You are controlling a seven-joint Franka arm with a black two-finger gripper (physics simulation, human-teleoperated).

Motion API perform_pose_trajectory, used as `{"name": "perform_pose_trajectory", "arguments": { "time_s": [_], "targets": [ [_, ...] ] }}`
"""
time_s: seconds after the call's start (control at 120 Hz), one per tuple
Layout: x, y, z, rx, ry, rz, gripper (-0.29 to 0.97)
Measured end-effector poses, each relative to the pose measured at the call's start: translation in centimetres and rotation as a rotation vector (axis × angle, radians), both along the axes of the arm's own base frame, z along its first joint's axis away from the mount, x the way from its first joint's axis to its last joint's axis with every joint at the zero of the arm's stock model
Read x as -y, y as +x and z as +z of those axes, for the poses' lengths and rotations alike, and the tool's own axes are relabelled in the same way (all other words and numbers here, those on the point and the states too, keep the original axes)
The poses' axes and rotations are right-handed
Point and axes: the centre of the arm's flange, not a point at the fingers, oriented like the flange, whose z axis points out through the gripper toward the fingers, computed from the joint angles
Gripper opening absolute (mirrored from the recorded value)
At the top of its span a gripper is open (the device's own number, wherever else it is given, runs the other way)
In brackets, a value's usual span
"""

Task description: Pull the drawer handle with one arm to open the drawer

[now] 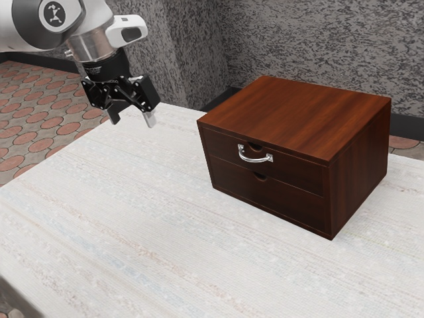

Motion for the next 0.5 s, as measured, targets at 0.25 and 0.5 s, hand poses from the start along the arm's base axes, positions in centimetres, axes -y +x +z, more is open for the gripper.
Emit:
{"name": "perform_pose_trajectory", "arguments": {
  "time_s": [0.25, 0.5],
  "targets": [
    [-1.3, -4.5, 9.4, 0.186, 0.001, 0.040, 0.68],
    [-1.3, -5.4, 10.9, 0.210, -0.022, 0.043, 0.68]
  ]
}}
